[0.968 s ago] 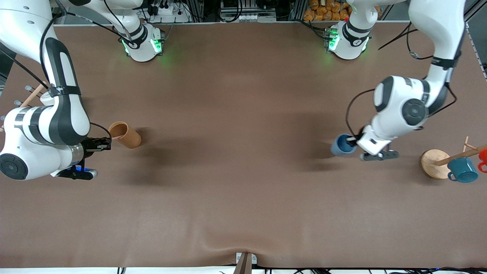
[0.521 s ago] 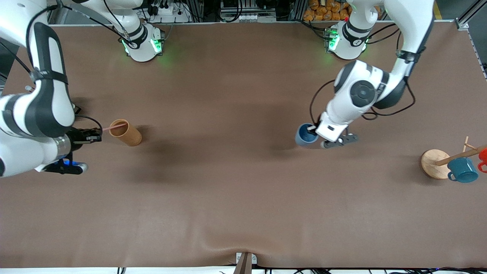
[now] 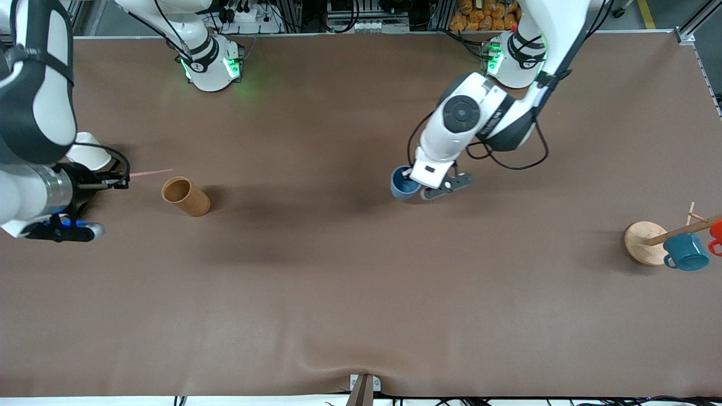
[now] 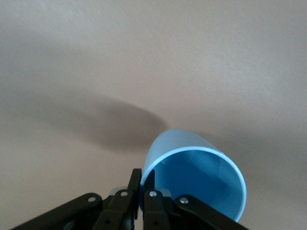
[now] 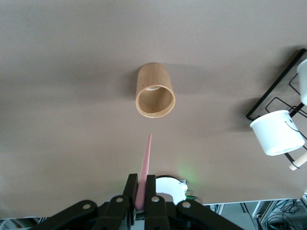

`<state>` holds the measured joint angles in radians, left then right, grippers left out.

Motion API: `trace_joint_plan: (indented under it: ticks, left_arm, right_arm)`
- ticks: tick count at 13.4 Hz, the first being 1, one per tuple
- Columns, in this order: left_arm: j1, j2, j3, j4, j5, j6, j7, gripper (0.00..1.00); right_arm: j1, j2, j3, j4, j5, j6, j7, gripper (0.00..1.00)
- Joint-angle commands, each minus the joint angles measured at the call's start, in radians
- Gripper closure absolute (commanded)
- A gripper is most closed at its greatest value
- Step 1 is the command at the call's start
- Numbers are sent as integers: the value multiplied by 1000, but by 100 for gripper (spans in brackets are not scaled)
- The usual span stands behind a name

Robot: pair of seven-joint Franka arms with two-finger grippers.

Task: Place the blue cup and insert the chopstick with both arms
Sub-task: 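Carry the blue cup to mid-table while the right gripper lifts the chopstick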

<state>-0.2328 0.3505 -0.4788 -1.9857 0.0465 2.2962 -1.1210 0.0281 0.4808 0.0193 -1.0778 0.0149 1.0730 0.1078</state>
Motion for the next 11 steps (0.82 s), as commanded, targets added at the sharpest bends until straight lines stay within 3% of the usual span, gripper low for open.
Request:
trace_joint_plan:
  ticks: [1,8,11]
  left_arm:
    - [-69,79,6,80,100,-7,-153,100]
    - [-181,182,8,168,214,-6,-393,100]
    - [-210,205,8,182,252,-4,-457,100]
  right_arm:
    - [21,-43,5,15,-23,-15,-8,100]
    - [73,-93,10,27,-9,-16,79,100]
    - [90,-94,11,25,112,-16,243,100]
